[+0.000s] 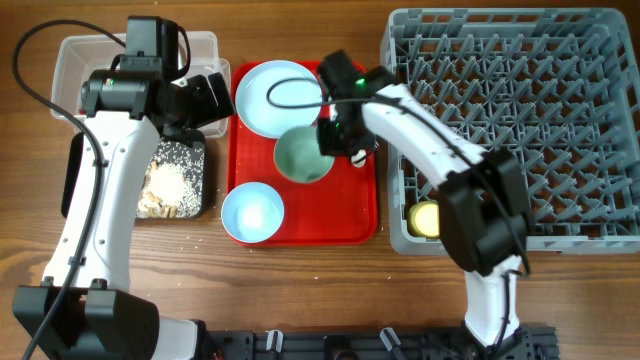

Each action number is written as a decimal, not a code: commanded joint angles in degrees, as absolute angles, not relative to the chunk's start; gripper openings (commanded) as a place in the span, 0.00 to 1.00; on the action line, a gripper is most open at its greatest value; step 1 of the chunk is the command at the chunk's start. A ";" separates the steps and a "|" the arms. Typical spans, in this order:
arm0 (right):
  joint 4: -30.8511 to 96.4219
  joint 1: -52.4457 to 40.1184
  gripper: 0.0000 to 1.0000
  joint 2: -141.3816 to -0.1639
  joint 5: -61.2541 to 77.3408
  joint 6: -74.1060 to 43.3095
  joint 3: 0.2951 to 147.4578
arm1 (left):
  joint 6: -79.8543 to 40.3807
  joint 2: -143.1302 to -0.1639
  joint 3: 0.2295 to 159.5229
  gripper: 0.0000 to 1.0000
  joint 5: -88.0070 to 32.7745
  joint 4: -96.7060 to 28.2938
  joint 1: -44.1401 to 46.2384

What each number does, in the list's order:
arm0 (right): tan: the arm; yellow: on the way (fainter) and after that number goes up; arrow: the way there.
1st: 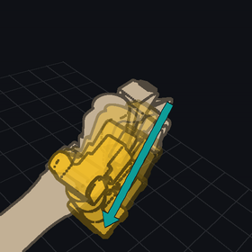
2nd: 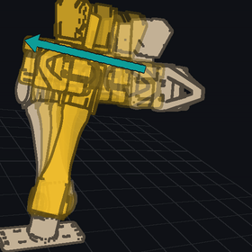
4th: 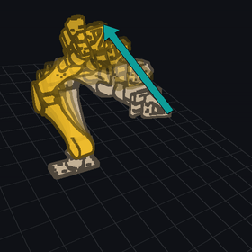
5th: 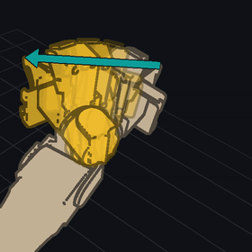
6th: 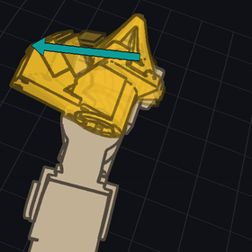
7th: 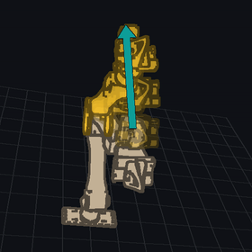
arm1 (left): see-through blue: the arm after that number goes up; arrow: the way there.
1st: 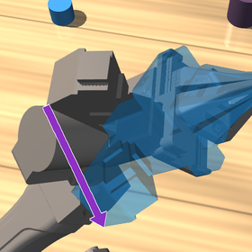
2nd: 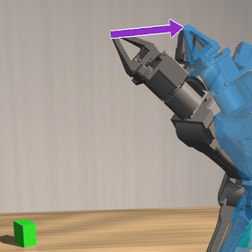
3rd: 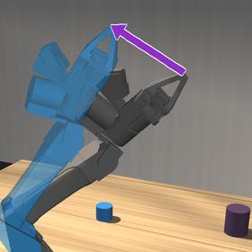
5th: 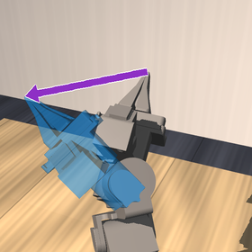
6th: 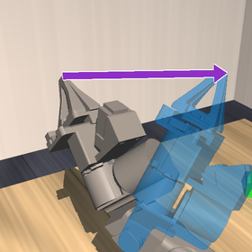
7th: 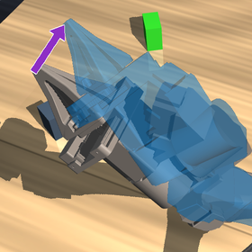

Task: Sort waste into correct bins and load items into the dishwasher rack
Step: 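Grasp the green bowl rim with the right gripper and carry it to the rack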

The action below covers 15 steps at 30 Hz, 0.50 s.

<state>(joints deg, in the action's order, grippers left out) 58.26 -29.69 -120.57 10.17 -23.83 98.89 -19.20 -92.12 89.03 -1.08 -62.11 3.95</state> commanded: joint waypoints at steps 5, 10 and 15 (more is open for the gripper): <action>57.21 -25.06 0.04 -106.10 -5.54 -19.29 103.83 | -19.92 -91.42 89.97 1.00 -0.14 -62.00 3.62; 56.10 -24.51 0.04 -100.75 -25.85 -19.22 103.83 | -19.92 -91.42 89.97 1.00 -0.14 -62.00 3.62; 49.80 -24.49 0.04 -100.90 -45.15 -14.79 103.77 | -19.92 -91.42 89.97 1.00 -0.14 -62.00 3.62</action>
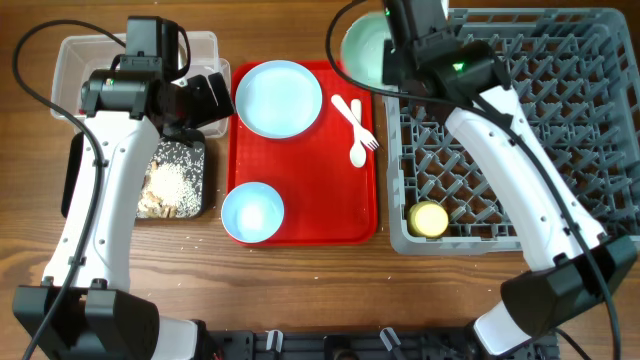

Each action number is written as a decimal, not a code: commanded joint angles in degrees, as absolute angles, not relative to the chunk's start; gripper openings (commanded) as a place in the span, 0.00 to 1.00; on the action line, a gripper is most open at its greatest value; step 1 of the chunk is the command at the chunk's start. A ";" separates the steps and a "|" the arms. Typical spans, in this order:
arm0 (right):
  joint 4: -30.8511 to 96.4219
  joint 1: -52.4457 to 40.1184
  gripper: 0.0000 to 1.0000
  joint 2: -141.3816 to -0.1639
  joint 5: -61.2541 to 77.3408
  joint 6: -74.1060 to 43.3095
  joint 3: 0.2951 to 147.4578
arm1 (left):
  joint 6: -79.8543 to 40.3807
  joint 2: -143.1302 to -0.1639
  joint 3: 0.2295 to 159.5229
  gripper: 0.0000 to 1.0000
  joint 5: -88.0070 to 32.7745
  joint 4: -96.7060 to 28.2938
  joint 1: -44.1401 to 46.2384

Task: Sort waste into correct bins and load items into the dishwasher rack
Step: 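Grasp the green bowl rim with the right gripper and carry it to the rack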

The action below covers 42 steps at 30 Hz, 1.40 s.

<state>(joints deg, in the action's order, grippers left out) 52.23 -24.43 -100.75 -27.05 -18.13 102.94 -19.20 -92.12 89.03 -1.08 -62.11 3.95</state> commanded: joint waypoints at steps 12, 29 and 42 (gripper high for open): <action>35.27 -23.57 0.04 -116.05 -71.94 3.51 103.53 | -19.92 -91.42 89.97 1.00 -0.14 -62.00 3.62; 17.61 -20.93 0.04 -124.99 -73.43 22.52 103.39 | -19.92 -91.42 89.97 1.00 -0.14 -62.00 3.62; 20.21 -22.31 0.04 -125.25 -71.92 22.06 98.32 | -19.92 -91.42 89.97 1.00 -0.12 -62.00 3.62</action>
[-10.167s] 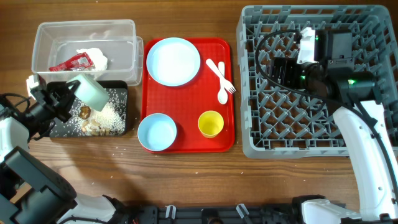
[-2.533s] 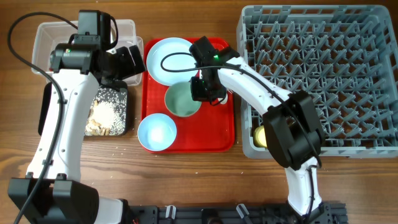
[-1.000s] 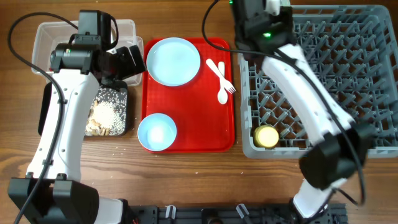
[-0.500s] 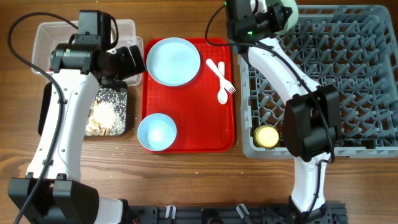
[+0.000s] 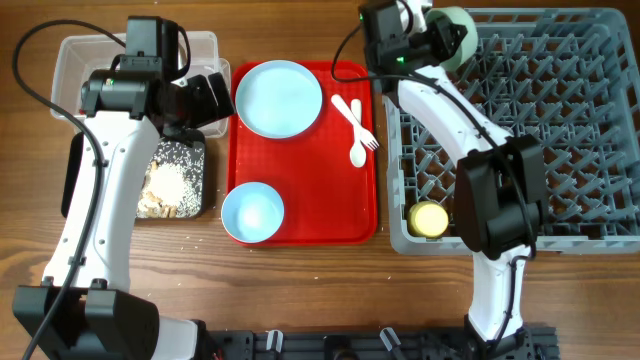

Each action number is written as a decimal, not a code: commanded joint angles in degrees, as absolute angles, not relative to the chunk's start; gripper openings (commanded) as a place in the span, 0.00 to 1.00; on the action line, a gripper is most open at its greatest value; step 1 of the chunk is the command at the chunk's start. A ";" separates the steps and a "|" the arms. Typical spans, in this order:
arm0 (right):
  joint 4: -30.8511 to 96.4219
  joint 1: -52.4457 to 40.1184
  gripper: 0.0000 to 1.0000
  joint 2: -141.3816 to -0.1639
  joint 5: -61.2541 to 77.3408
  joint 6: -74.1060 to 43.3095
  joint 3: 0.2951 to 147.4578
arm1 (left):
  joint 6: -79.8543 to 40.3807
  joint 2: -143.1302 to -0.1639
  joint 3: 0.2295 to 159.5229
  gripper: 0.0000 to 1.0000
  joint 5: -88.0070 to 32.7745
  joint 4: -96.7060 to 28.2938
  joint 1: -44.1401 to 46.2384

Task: Sort waste into correct bins and load items into the dishwasher rack
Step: 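Grasp the green bowl rim with the right gripper and carry it to the rack, then set the green bowl in the rack's back row and return to the tray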

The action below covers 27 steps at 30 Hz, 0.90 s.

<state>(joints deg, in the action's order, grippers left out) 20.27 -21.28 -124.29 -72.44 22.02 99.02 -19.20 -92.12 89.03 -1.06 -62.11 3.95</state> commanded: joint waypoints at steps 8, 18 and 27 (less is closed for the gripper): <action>20.45 -23.42 0.04 -125.25 -70.37 22.09 98.21 | -19.92 -91.42 89.97 1.00 -0.12 -62.00 3.62; 20.62 -26.48 0.27 -125.25 -68.07 22.13 98.21 | -19.92 -91.42 89.97 1.00 -0.14 -62.00 3.62; 20.60 -29.43 0.54 -125.25 -62.81 22.31 98.24 | -19.92 -91.42 89.97 1.00 -0.12 -62.00 3.62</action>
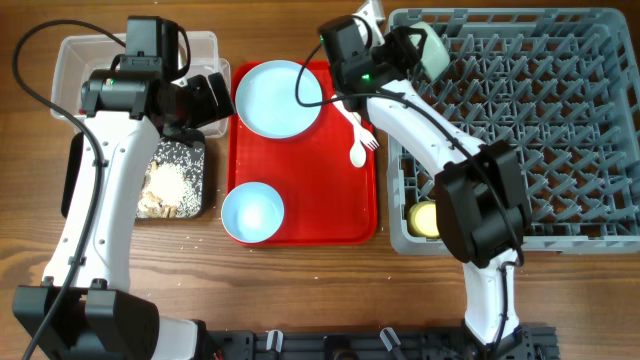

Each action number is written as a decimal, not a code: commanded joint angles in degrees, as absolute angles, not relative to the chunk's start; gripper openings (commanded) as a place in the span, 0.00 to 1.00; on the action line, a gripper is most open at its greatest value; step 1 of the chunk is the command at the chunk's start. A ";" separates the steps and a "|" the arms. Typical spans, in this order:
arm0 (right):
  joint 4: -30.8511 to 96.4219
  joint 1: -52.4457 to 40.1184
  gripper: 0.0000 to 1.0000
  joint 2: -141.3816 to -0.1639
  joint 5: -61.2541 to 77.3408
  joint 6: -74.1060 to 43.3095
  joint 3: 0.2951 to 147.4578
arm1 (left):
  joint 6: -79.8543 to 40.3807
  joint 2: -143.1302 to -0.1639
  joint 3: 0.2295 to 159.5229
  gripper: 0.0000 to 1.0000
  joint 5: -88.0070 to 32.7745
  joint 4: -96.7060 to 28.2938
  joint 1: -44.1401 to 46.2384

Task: Sort waste into correct bins and load items into the dishwasher rack
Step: 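Set the green bowl in the rack's back row and return to the tray, then grasp the light-blue bowl with the right gripper and carry it to the rack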

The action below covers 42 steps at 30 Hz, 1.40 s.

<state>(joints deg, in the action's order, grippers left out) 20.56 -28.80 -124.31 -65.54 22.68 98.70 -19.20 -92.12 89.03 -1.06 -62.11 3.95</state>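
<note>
A pale green bowl (432, 50) stands tilted on its edge among the tines at the far left corner of the grey dishwasher rack (560, 130). My right gripper (405, 46) reaches it from the left and appears shut on its rim. On the red tray (310, 190) lie a light blue plate (278, 97), a light blue bowl (252, 212) and a white fork and spoon (356, 130). My left gripper (212, 95) hovers at the tray's left edge; its fingers show only as a dark mass.
A yellow cup (427, 218) sits in the rack's near left corner. A clear bin (85, 55) stands at the far left. A black tray of food scraps (175, 185) lies in front of it, with crumbs on the wooden table (330, 290).
My right arm has shifted left and lower. The green bowl has gone from high over the rack's far edge down onto the tines at the rack's far left corner. The left arm is unchanged.
The green bowl first sat in the middle of the red tray with my right gripper on it, covering the fork and spoon. Then it was held off the tray near the rack's corner, then over the rack's far edge, and now it rests among the tines.
</note>
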 commanded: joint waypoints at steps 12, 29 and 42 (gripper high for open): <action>25.98 -29.98 0.76 -116.77 -44.47 8.10 99.79 | -19.92 -91.42 89.97 1.00 -0.14 -62.00 3.62; 47.20 -33.19 0.67 -108.14 20.03 -25.98 92.73 | -19.92 -91.42 89.97 1.00 -0.12 -62.00 3.62; 33.98 -42.94 0.63 -108.53 19.59 -39.53 75.64 | -19.92 -91.42 89.97 1.00 -0.14 -62.00 3.62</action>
